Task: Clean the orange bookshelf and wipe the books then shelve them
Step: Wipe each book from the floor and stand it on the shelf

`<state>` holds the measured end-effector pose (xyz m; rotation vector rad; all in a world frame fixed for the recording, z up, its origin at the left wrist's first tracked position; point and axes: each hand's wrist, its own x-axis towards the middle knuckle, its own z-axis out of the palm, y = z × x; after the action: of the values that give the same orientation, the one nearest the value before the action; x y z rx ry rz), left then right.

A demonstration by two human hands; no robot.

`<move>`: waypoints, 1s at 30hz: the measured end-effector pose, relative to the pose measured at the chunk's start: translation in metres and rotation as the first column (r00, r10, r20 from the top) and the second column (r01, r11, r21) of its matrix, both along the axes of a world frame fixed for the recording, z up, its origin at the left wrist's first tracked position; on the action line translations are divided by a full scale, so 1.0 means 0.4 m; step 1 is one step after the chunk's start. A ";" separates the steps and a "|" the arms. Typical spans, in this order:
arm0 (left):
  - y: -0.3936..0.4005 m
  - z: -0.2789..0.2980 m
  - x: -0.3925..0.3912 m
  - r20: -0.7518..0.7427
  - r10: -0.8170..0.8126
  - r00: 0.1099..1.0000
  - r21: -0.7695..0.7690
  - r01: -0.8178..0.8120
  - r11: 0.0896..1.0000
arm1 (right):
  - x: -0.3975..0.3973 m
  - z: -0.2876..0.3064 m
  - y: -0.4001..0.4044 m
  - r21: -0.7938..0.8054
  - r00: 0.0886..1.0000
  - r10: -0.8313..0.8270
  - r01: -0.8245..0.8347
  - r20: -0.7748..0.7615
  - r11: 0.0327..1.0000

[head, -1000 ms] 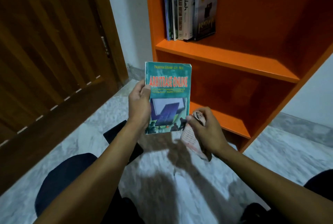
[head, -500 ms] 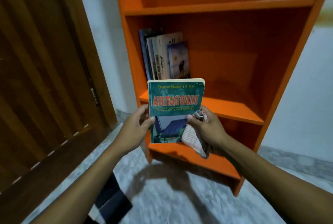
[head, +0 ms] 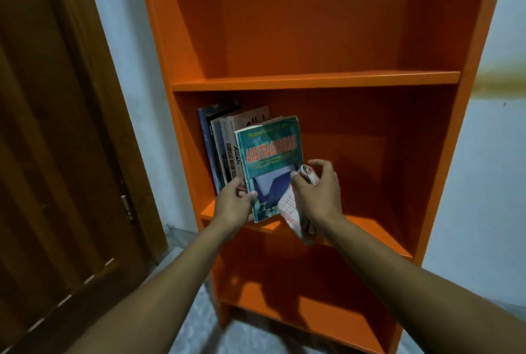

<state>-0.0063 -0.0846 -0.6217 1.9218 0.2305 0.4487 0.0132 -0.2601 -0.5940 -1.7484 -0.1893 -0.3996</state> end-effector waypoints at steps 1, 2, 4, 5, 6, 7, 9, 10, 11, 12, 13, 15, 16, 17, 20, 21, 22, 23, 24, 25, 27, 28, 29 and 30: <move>-0.008 -0.007 0.034 -0.005 -0.002 1.000 0.007 0.002 1.000 | 0.005 -0.006 0.001 -0.003 1.000 0.013 -0.012 0.009 1.000; -0.019 -0.014 0.065 -0.015 -0.006 1.000 0.005 0.006 1.000 | 0.012 -0.016 0.002 0.000 1.000 0.028 -0.028 0.014 1.000; -0.035 -0.035 0.123 -0.022 0.048 0.999 0.023 -0.048 0.999 | 0.025 -0.038 -0.002 -0.004 0.998 0.060 -0.060 0.004 0.998; -0.046 -0.042 0.147 -0.016 0.102 0.995 0.046 -0.101 0.994 | 0.028 -0.047 -0.005 -0.014 0.997 0.076 -0.076 -0.001 0.997; -0.056 -0.046 0.169 -0.017 0.162 0.987 0.058 -0.161 0.985 | 0.033 -0.059 -0.009 -0.030 0.996 0.086 -0.086 -0.005 0.996; -0.065 -0.050 0.191 -0.015 0.205 0.979 0.065 -0.204 0.977 | 0.039 -0.069 -0.014 -0.042 0.996 0.088 -0.088 -0.011 0.995; -0.074 -0.059 0.235 -0.036 0.286 0.958 0.061 -0.283 0.957 | 0.051 -0.084 -0.023 -0.046 0.997 0.080 -0.081 -0.022 0.996; -0.075 -0.060 0.250 -0.037 0.322 0.946 0.059 -0.319 0.946 | 0.055 -0.090 -0.025 -0.041 0.996 0.085 -0.086 -0.028 0.995; -0.074 -0.062 0.264 -0.023 0.360 0.933 0.056 -0.358 0.932 | 0.060 -0.096 -0.027 -0.035 0.995 0.094 -0.095 -0.037 0.995; -0.073 -0.060 0.274 -0.012 0.391 0.920 0.048 -0.390 0.919 | 0.063 -0.101 -0.028 -0.035 0.994 0.101 -0.103 -0.045 0.994; -0.070 -0.059 0.283 0.003 0.417 0.909 0.041 -0.417 0.908 | 0.066 -0.104 -0.029 -0.037 0.993 0.106 -0.108 -0.051 0.993; -0.067 -0.056 0.291 0.019 0.450 0.893 0.035 -0.450 0.892 | 0.067 -0.109 -0.030 -0.034 0.991 0.121 -0.123 -0.058 0.992; -0.065 -0.055 0.292 0.021 0.458 0.889 0.039 -0.458 0.888 | 0.068 -0.111 -0.029 -0.031 0.990 0.128 -0.130 -0.062 0.991; -0.063 -0.055 0.292 0.025 0.464 0.886 0.043 -0.464 0.885 | 0.067 -0.112 -0.028 -0.027 0.989 0.134 -0.136 -0.065 0.990; -0.053 -0.059 0.274 0.069 0.447 0.892 0.089 -0.452 0.888 | 0.057 -0.116 -0.019 -0.008 0.985 0.152 -0.153 -0.081 0.988; -0.048 -0.062 0.264 0.104 0.429 0.897 0.109 -0.439 0.892 | 0.051 -0.116 -0.016 0.005 0.983 0.163 -0.163 -0.088 0.987; -0.039 -0.068 0.252 0.140 0.409 0.902 0.133 -0.426 0.895 | 0.043 -0.117 -0.013 0.017 0.979 0.178 -0.177 -0.101 0.984; -0.030 -0.077 0.236 0.185 0.386 0.904 0.157 -0.415 0.896 | 0.033 -0.117 -0.009 0.029 0.973 0.200 -0.198 -0.117 0.980; -0.020 -0.085 0.215 0.232 0.356 0.905 0.177 -0.399 0.900 | 0.020 -0.116 -0.007 0.041 0.964 0.227 -0.223 -0.140 0.974; -0.008 -0.096 0.191 0.281 0.319 0.905 0.197 -0.379 0.904 | 0.006 -0.116 -0.003 0.060 0.951 0.255 -0.248 -0.175 0.967; 0.023 -0.120 0.133 0.367 0.245 0.897 0.240 -0.346 0.907 | -0.026 -0.122 0.006 0.142 0.903 0.335 -0.307 -0.268 0.941; 0.042 -0.134 0.099 0.395 0.216 0.893 0.265 -0.336 0.904 | -0.045 -0.132 0.013 0.202 0.864 0.389 -0.338 -0.319 0.919; 0.064 -0.152 0.065 0.402 0.195 0.894 0.284 -0.324 0.902 | -0.067 -0.143 0.021 0.270 0.815 0.442 -0.361 -0.374 0.893; 0.087 -0.173 0.030 0.391 0.181 0.902 0.290 -0.308 0.906 | -0.088 -0.160 0.028 0.340 0.762 0.485 -0.361 -0.429 0.868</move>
<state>0.0055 -0.0497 -0.6910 2.1157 0.1661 1.0607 -0.0220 -0.2489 -0.6580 -1.4552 -0.1492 0.3670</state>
